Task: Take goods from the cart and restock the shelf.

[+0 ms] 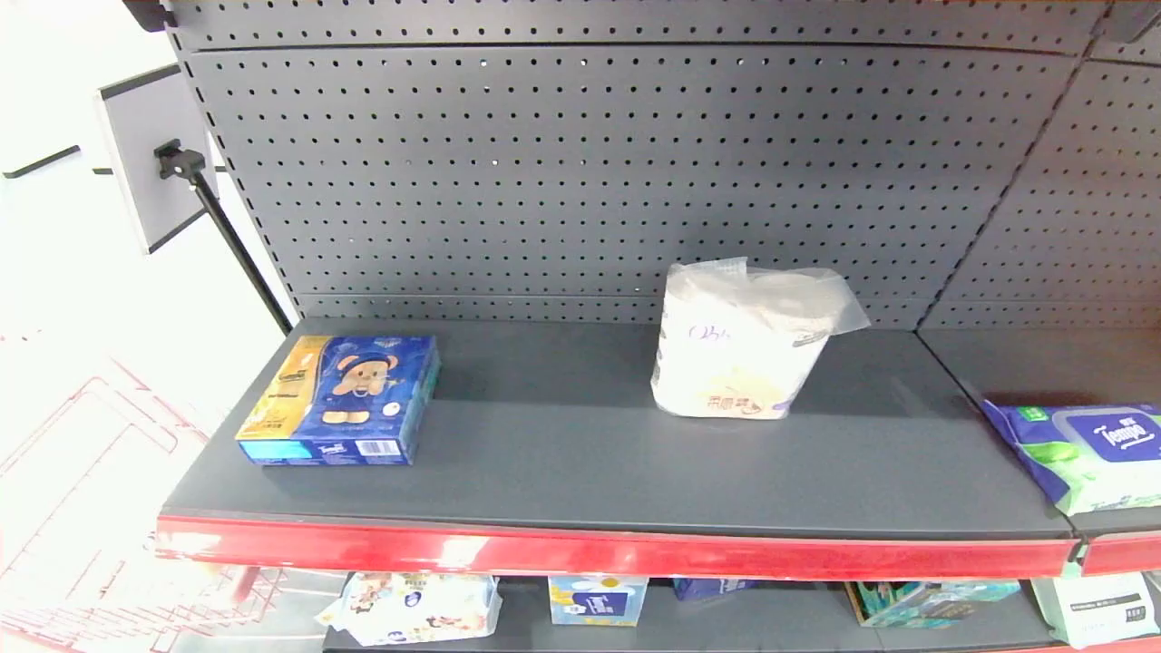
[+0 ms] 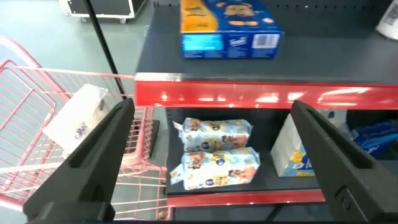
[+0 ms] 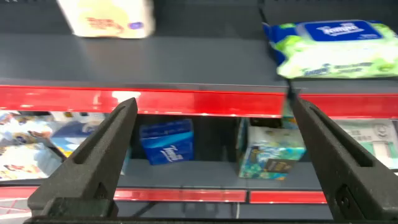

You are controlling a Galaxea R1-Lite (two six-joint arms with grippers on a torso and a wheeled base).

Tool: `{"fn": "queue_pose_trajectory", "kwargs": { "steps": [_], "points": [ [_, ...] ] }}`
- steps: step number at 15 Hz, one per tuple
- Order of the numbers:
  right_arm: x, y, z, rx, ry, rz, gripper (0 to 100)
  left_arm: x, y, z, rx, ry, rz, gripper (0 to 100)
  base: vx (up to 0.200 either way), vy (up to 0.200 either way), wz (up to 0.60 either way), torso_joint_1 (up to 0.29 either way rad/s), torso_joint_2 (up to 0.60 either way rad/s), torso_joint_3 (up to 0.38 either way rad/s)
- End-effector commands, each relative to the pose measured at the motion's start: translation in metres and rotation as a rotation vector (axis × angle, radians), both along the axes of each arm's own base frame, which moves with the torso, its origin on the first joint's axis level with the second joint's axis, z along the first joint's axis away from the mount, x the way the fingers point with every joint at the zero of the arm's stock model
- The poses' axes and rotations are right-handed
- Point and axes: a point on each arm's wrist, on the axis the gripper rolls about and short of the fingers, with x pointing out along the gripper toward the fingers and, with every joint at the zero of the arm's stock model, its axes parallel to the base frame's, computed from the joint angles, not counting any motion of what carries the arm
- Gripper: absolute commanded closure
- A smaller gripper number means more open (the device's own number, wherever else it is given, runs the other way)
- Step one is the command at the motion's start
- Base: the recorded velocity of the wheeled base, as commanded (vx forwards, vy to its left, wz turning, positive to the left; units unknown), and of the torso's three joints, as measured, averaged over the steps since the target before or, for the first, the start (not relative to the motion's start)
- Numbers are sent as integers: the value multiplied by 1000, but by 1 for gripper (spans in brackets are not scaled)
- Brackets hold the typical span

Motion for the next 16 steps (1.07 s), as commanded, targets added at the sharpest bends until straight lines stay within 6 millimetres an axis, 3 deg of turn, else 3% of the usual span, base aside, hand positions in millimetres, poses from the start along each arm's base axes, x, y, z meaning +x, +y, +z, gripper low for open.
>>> {"fn": "queue_pose_trajectory", "kwargs": {
  "steps": [1, 16],
  "points": [
    [0, 0, 0, 0, 0, -1, 0, 0, 0, 0, -1, 1, 0, 0, 0, 200, 0, 7, 7, 2],
    [0, 0, 0, 3, 0, -1, 0, 0, 0, 0, -1, -1, 0, 0, 0, 200, 0, 3, 1, 2]
  ]
}}
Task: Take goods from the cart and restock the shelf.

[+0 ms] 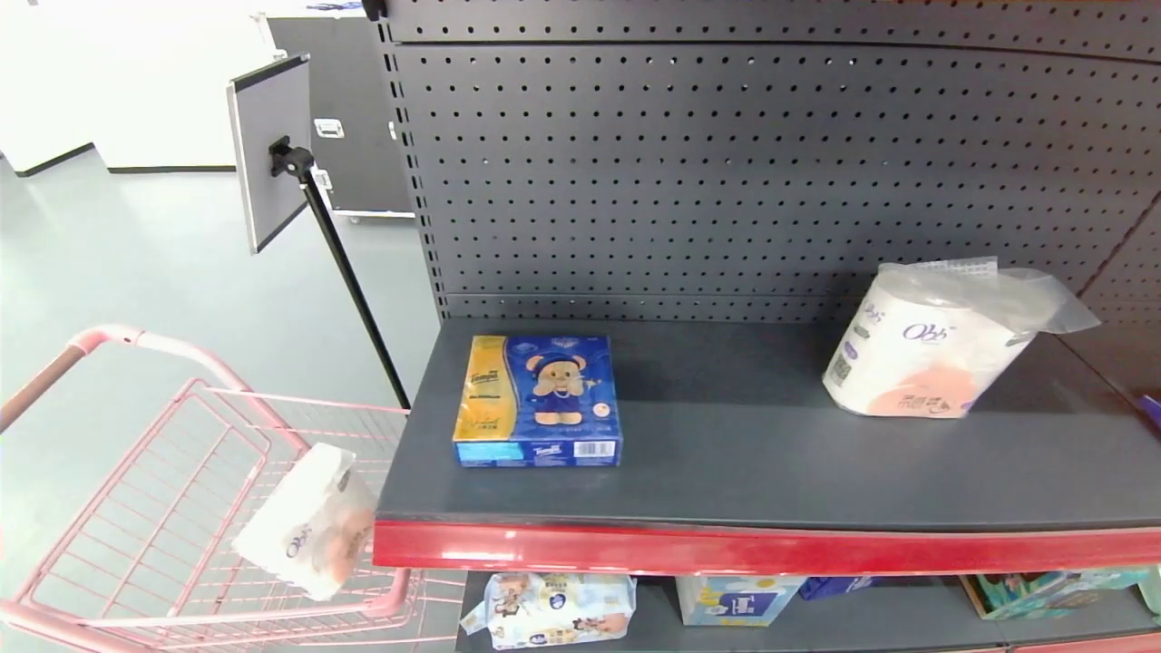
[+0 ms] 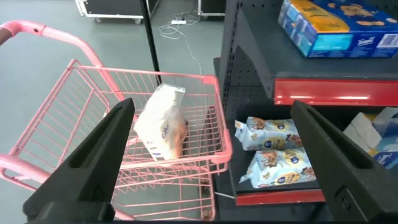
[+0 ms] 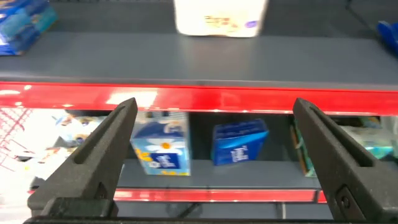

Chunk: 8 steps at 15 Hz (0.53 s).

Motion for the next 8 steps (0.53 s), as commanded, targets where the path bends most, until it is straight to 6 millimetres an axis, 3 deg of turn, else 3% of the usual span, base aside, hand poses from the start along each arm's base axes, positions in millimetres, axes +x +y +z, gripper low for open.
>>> {"fn": "queue_pose_trajectory", "kwargs": {
  "steps": [1, 8],
  "points": [
    [0, 0, 0, 0, 0, 0, 0, 0, 0, 0, 0, 0, 0, 0, 0, 200, 0, 7, 2, 2],
    [0, 0, 0, 0, 0, 0, 0, 0, 0, 0, 0, 0, 0, 0, 0, 200, 0, 2, 3, 4]
  ]
}}
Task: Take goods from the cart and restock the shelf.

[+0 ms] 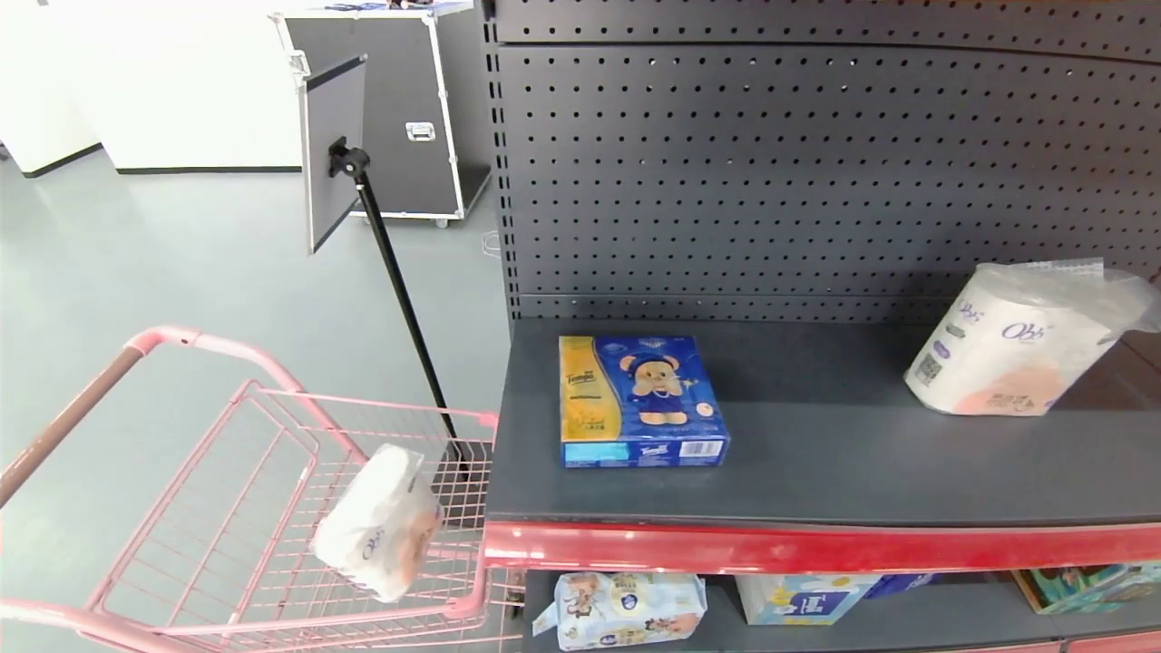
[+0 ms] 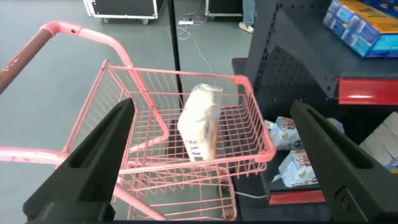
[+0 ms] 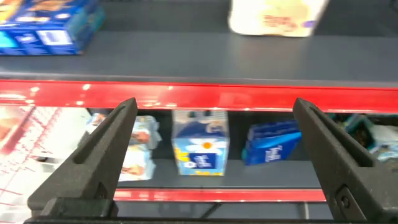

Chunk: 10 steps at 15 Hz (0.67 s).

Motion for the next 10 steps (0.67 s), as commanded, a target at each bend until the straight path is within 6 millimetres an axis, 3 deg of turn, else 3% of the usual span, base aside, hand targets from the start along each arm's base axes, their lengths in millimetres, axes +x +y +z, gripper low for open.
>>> {"fn": "queue_pose_trajectory", "kwargs": {
  "steps": [1, 3, 10],
  "points": [
    [0, 0, 0, 0, 1, 2, 0, 0, 0, 0, 0, 0, 0, 0, 0, 200, 0, 2, 2, -2],
    [0, 0, 0, 0, 1, 0, 0, 0, 0, 0, 0, 0, 0, 0, 0, 200, 0, 5, 2, 2],
    [0, 0, 0, 0, 1, -3, 0, 0, 0, 0, 0, 0, 0, 0, 0, 0, 0, -17, 40, 23]
  ]
}}
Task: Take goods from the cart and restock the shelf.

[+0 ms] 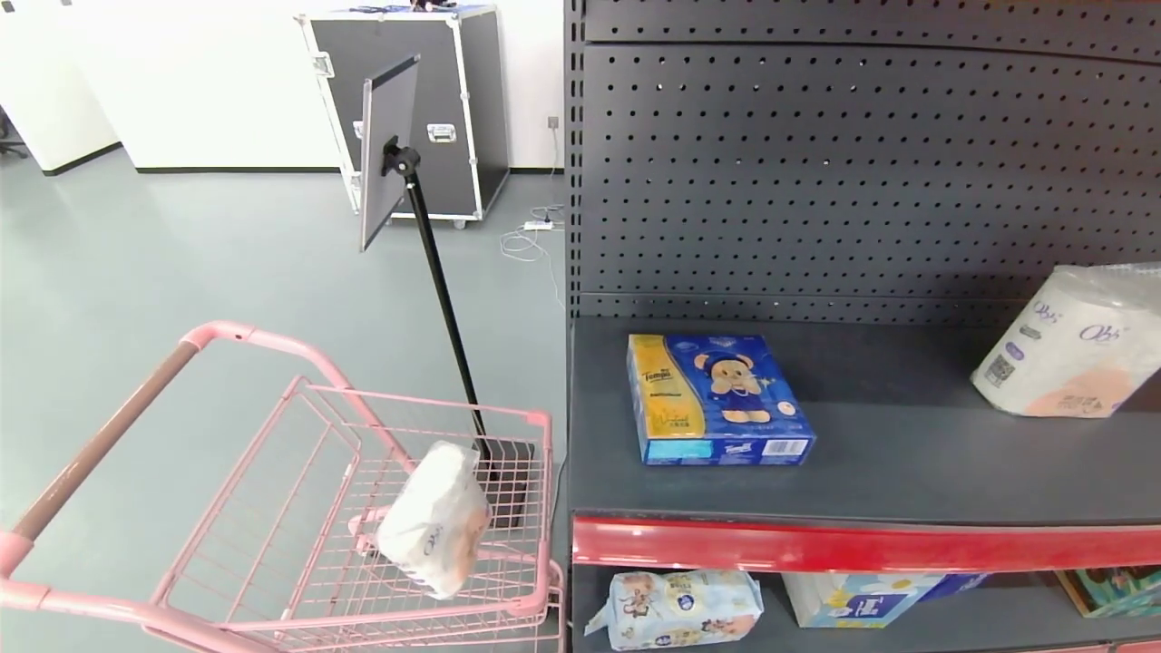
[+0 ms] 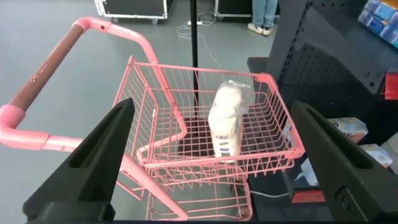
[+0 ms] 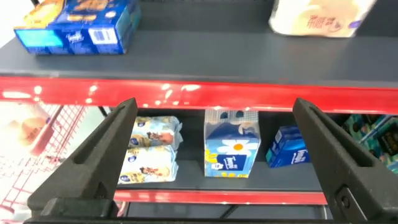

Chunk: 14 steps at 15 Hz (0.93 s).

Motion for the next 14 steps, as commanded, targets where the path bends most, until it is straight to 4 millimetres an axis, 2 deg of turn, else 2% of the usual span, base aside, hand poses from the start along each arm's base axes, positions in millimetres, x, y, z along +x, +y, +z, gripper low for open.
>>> {"fn": "queue_pose_trajectory", "kwargs": {
  "steps": [1, 14],
  "points": [
    [0, 0, 0, 0, 1, 0, 0, 0, 0, 0, 0, 0, 0, 0, 0, 0, 0, -139, 339, 188],
    [0, 0, 0, 1, 1, 0, 0, 0, 0, 0, 0, 1, 2, 0, 0, 0, 0, -138, 352, 208]
  ]
}}
